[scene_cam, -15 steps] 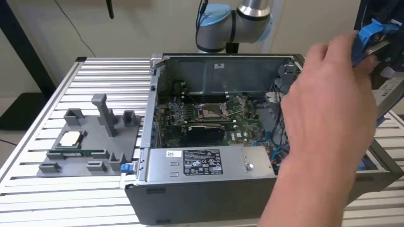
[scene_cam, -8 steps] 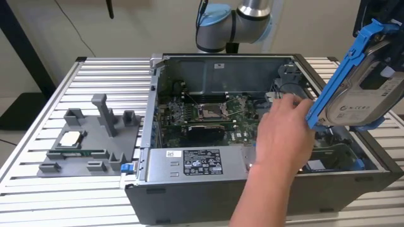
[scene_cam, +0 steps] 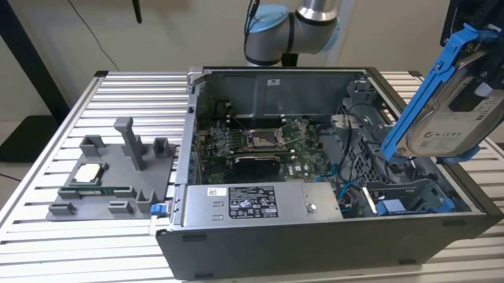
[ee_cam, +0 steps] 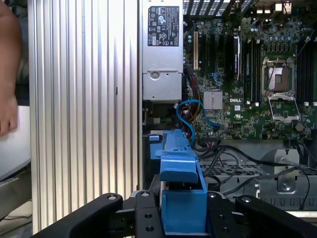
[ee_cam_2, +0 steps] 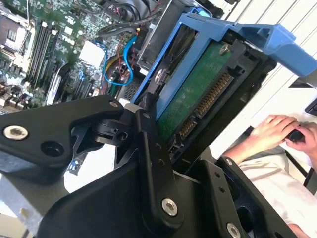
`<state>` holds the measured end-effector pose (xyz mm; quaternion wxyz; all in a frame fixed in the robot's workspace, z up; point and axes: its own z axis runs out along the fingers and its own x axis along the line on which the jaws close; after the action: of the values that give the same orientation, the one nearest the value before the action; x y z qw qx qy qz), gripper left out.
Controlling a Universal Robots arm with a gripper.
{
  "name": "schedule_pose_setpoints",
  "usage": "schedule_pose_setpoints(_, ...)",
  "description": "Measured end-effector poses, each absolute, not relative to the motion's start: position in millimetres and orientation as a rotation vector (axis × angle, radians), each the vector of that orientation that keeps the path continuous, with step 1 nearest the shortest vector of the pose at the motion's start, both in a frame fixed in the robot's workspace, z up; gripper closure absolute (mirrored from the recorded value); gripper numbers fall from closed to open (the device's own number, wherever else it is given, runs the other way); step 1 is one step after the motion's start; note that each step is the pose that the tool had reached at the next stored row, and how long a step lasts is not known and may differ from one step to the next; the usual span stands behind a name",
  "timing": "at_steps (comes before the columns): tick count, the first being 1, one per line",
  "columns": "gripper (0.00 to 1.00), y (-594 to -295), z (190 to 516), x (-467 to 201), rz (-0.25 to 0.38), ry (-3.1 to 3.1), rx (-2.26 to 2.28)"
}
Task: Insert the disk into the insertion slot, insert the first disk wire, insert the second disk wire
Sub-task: 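Insert the second disk wire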
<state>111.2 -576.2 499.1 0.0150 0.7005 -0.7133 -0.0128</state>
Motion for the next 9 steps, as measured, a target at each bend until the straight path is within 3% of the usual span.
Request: schedule_pose_setpoints(9,0.67,-576.1,499.0,111.2,-0.040,-2.220,2.180)
